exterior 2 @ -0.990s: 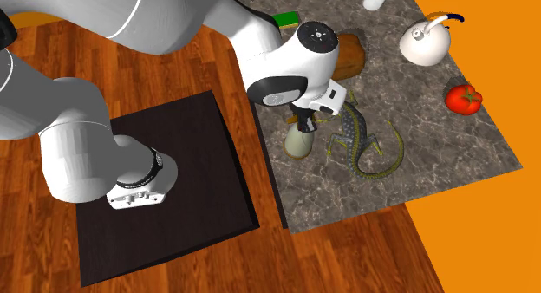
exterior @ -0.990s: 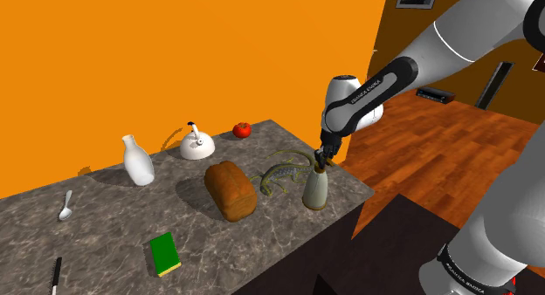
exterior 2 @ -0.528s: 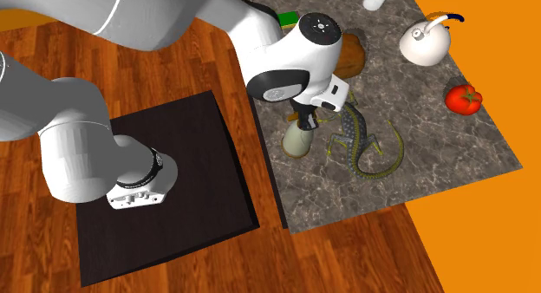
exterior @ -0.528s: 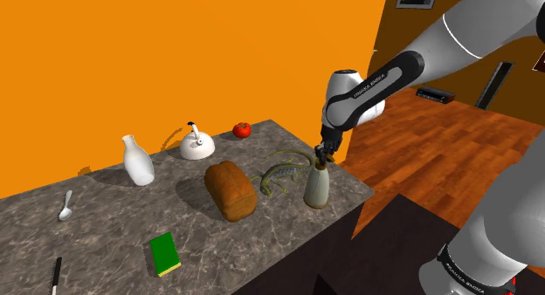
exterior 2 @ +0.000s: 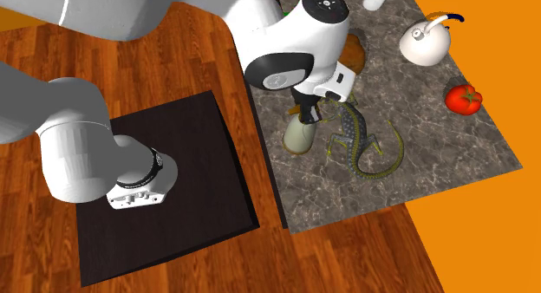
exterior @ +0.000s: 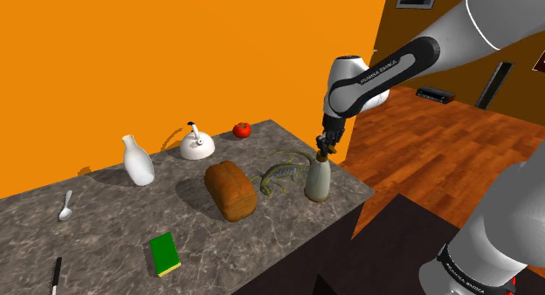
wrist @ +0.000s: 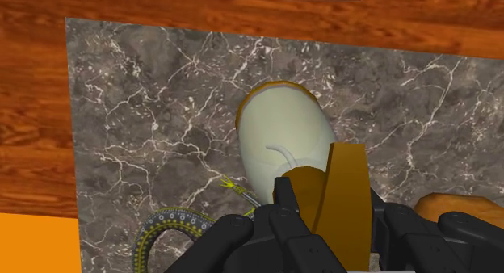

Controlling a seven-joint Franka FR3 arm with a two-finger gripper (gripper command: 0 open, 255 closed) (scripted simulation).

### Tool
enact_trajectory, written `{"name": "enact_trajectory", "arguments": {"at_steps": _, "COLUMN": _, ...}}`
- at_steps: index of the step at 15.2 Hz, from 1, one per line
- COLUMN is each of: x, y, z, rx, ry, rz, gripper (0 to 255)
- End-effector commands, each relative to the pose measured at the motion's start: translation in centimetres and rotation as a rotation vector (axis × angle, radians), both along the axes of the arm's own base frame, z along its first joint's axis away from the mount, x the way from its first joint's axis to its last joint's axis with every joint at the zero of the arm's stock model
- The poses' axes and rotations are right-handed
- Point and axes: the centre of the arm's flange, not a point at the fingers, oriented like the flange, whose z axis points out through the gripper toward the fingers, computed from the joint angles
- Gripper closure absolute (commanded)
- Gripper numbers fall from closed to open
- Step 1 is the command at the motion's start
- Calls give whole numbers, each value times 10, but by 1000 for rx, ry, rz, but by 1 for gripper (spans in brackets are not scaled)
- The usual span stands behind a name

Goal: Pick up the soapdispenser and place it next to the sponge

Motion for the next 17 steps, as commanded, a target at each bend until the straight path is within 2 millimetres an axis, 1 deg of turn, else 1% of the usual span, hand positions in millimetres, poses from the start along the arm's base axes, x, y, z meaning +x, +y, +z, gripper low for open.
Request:
{"name": "enact_trajectory", "arguments": {"at_steps": 1, "x": -1, "y": 0, "z": 11, "rx": 0, "ry": 0, "rz": 0, "gripper": 255}}
{"name": "enact_trajectory", "arguments": {"at_steps": 17, "x": -1, "y": 0, "z": 95, "rx": 0, "ry": 0, "rz": 0, "gripper": 255}}
